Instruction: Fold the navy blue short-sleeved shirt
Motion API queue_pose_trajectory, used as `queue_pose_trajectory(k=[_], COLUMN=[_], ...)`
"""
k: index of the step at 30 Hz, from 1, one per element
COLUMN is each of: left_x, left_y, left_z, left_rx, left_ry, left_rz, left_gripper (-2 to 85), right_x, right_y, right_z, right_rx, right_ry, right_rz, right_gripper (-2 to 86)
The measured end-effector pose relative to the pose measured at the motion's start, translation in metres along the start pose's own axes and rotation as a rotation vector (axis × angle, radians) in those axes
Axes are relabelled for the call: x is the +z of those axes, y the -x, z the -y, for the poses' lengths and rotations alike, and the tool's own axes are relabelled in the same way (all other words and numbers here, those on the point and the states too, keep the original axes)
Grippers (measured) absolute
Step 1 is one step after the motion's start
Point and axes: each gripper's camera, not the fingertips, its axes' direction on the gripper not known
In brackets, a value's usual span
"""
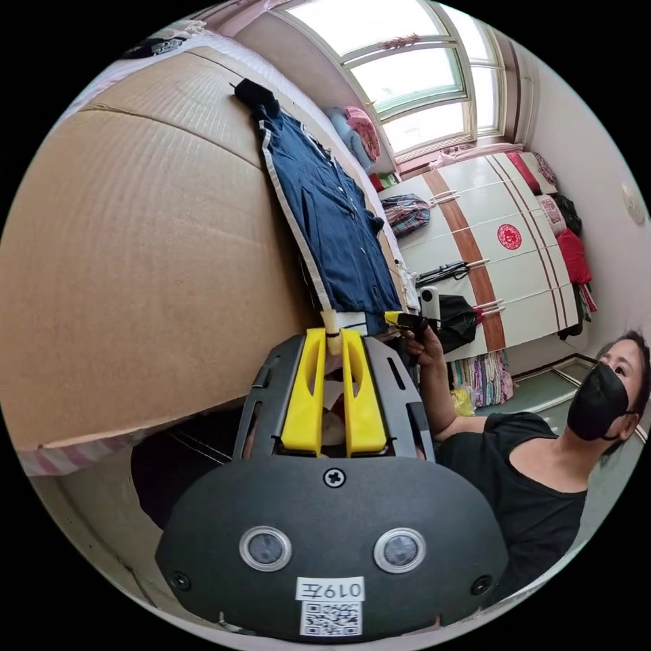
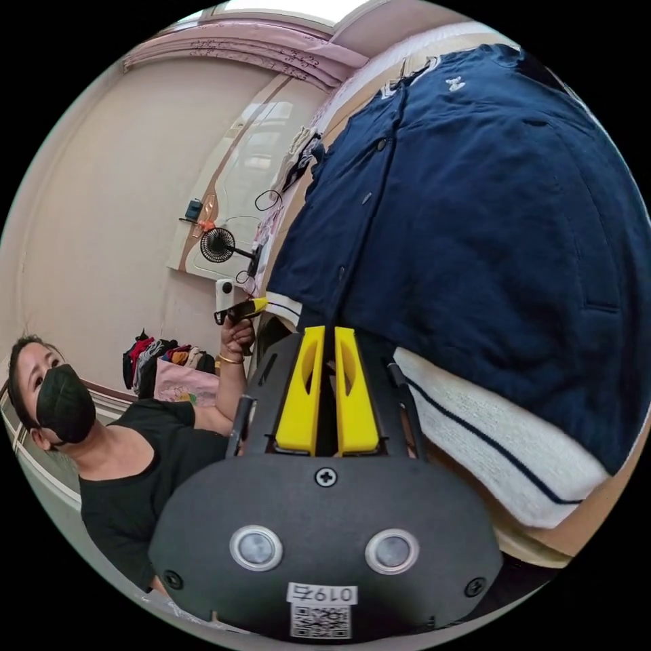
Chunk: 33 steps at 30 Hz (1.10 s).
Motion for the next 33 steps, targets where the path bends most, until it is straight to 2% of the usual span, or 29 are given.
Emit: queue_pose_trajectory(k=[3, 6, 11, 17, 20, 26, 33], left_x=[-0.03, -0.045, -0.026, 0.007, 0.02, 0.048, 0.078], left_y=[0.0, -0.003, 0.004, 0.037, 0.046, 0.058, 0.047], left_z=[0.015, 0.058, 0.17, 0.295, 0.335, 0.395, 0.452], left_rx=[0.008, 0.032, 0.02, -0.056, -0.071, -0.057, 0.012], left_ry=[-0.16, -0.247, -0.215, -0.158, -0.14, -0.106, -0.045], left_rz=[0.031, 0.11, 0.238, 0.276, 0.322, 0.252, 0.343], left_gripper=[1.5, 2.0, 4.8, 9.5, 10.0, 9.3, 4.6], right_x=[-0.022, -0.042, -0.037, 0.001, 0.022, 0.055, 0.078], right_y=[0.022, 0.047, 0.061, 0.039, 0.04, 0.048, 0.068], right_z=[0.015, 0.061, 0.198, 0.32, 0.354, 0.39, 0.408], right_rx=[-0.052, -0.101, -0.103, 0.006, 0.042, 0.088, 0.065], right_ry=[-0.057, -0.115, -0.158, -0.134, -0.118, -0.075, -0.067], right_rz=[-0.055, -0.109, -0.255, -0.227, -0.282, -0.306, -0.318], right_gripper=[2.3, 4.4, 5.4, 6.8, 7.3, 6.9, 0.0])
